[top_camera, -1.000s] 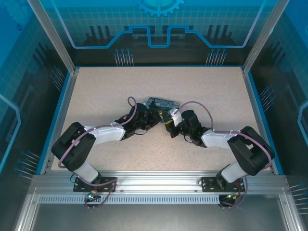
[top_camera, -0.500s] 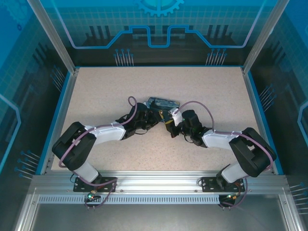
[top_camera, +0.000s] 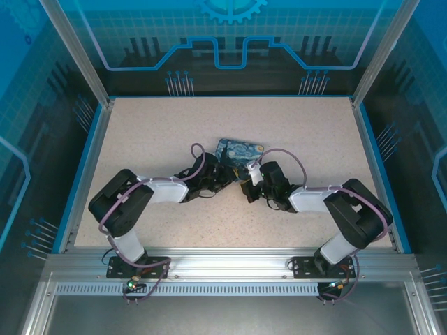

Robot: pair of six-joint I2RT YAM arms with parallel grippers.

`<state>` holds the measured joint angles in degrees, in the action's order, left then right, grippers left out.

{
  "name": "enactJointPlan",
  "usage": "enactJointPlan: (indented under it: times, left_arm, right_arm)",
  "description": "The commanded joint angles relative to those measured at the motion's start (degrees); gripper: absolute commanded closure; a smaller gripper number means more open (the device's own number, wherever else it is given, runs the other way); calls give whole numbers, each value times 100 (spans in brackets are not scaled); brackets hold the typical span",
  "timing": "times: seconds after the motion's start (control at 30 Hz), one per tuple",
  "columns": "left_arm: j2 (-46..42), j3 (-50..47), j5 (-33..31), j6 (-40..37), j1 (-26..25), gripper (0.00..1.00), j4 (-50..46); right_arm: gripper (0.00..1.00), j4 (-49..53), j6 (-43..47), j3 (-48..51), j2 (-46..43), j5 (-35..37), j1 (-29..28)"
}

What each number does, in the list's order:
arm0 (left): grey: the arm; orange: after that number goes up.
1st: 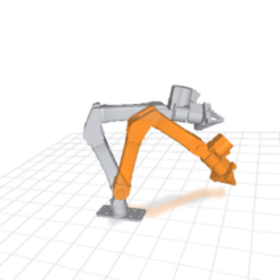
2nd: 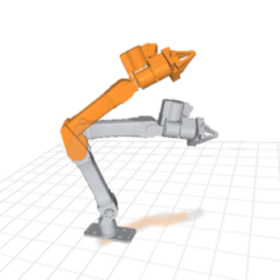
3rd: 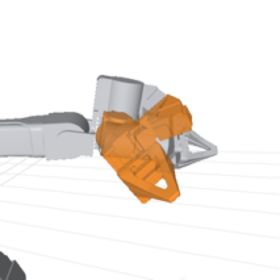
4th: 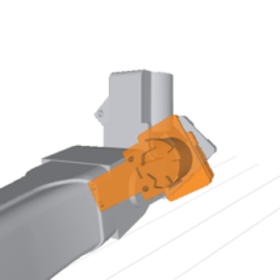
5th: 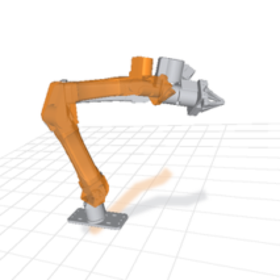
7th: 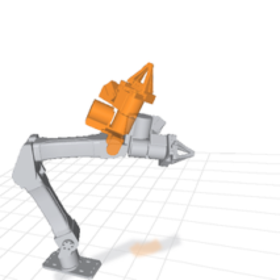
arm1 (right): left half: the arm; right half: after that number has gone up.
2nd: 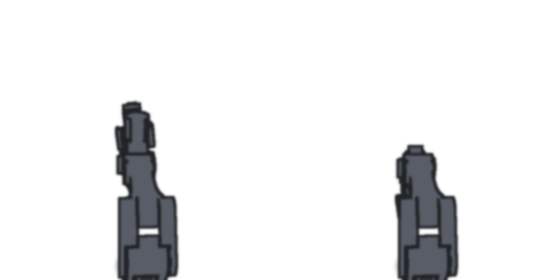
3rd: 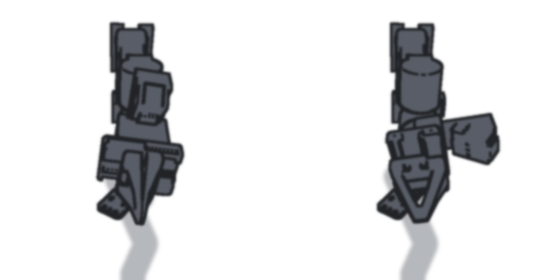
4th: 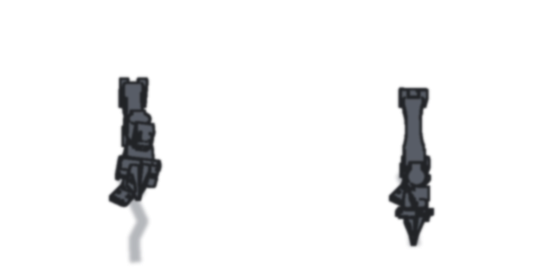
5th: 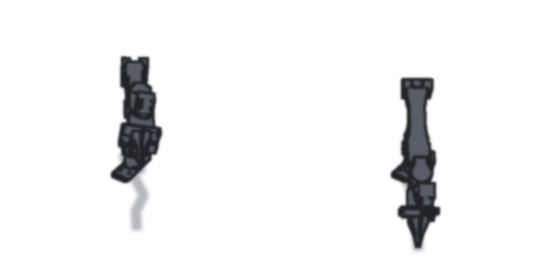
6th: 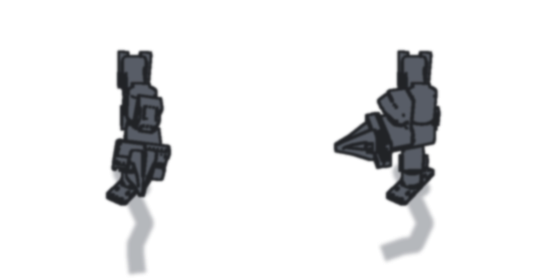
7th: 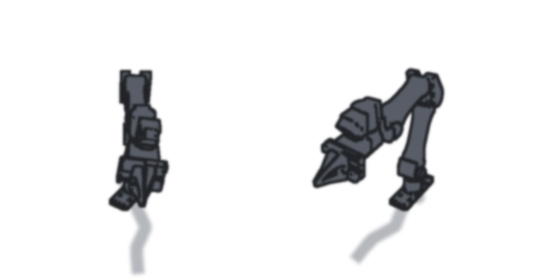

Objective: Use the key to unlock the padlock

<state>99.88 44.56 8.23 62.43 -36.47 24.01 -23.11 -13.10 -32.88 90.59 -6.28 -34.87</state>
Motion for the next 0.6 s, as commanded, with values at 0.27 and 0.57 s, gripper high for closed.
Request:
enactJointPlan:
  times: [0.27,0.57]
  left_arm:
    - [548,103,227,155,-148,84,93]
    - [623,125,180,150,-148,74,87]
  right_arm:
    - [100,-577,-131,-316,337,-250,-107]
    - [100,-577,-96,-335,416,-180,-107]
